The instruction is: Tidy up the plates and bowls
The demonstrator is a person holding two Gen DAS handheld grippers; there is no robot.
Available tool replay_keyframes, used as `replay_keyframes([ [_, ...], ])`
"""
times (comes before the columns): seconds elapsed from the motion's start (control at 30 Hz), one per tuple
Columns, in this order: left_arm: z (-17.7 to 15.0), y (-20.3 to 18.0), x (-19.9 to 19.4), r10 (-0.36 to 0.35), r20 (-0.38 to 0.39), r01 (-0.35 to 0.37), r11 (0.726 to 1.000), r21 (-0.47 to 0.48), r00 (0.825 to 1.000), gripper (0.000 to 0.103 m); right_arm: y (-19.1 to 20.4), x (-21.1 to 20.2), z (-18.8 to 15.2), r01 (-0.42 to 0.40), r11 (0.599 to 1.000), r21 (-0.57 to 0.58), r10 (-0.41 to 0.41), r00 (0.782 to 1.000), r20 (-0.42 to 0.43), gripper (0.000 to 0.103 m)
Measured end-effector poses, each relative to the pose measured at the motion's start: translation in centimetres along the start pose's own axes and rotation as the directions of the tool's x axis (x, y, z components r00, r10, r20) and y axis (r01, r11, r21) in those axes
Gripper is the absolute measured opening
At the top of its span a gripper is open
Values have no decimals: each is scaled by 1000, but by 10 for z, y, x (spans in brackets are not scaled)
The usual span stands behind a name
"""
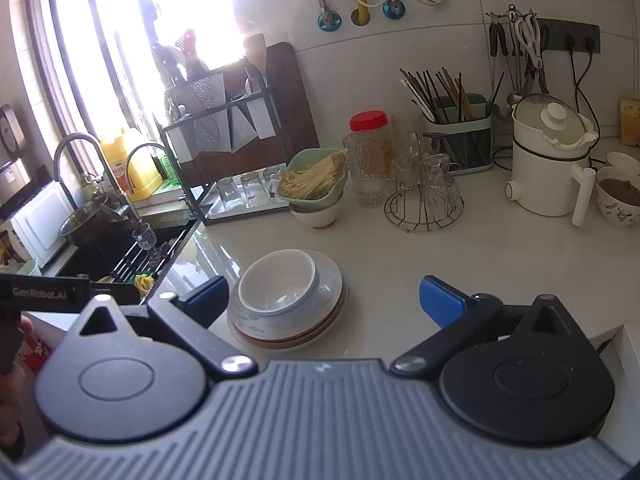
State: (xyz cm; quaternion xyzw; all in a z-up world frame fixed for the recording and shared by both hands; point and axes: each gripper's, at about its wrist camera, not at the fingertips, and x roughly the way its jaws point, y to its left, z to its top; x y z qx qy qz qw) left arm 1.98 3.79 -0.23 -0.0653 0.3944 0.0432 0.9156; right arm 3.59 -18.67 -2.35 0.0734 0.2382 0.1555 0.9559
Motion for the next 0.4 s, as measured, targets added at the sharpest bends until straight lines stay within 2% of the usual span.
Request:
replay_keyframes([
  [0.4,-4,-2,-5,-6,0,6,1000,5,1000,101,1,-7,1,-4,1000,-13,4,1000,12,103],
])
